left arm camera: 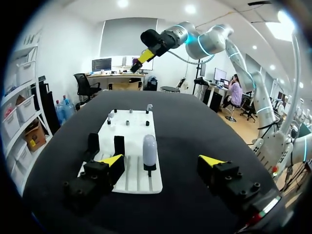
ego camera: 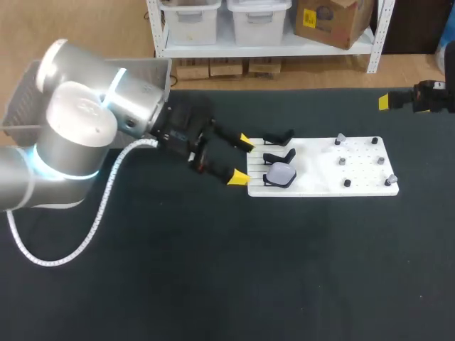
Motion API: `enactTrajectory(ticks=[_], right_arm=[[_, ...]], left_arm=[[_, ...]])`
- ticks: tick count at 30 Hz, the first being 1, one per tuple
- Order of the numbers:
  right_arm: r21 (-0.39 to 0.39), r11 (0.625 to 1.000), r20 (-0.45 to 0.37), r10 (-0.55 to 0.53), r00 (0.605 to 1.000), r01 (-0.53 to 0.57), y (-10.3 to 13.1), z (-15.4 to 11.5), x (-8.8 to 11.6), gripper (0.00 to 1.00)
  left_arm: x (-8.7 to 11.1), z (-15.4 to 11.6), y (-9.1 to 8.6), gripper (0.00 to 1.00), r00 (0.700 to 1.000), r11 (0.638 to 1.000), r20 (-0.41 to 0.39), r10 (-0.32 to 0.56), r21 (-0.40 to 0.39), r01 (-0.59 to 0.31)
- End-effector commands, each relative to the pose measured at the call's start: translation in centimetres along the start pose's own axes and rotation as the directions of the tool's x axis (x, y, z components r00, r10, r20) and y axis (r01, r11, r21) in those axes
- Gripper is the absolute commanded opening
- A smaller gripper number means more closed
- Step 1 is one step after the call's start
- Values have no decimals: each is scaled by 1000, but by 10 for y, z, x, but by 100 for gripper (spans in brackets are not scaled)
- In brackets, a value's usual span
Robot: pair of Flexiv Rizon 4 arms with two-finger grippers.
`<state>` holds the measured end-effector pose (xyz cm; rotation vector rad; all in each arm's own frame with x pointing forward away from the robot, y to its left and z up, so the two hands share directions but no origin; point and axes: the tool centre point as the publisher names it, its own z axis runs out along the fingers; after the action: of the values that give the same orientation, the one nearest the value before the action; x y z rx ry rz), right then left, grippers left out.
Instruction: Pick up each earbud case from the left stands, insert the matching earbuds, close the lid, and place the case in the box.
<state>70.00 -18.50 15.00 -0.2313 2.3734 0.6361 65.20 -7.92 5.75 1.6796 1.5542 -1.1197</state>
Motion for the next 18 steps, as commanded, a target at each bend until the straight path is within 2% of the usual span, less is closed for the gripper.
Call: enactTrajectory(ticks=[1,12,15,17,18], right_arm=[[0,1000,0,0,1000,0,0,0,0,100],[0,1000,0,0,1000,0,0,0,0,100],[0,1000,0,0,1000,0,0,0,0,100],[0,1000,0,0,1000,0,0,0,0,100],[0,1000,0,0,1000,0,0,0,0,100]], left_arm=[[5,10,9,100,1000,1000,-1,-5,20,5],[7,26,-11,100,1000,999,22,2,-42,-1],[8,30,-10,87,1000,999,29,4,-43,-3],[9,32,-9,87,999,999,32,6,-43,-4],[10,33,-8,78,999,999,32,5,-44,-4]])
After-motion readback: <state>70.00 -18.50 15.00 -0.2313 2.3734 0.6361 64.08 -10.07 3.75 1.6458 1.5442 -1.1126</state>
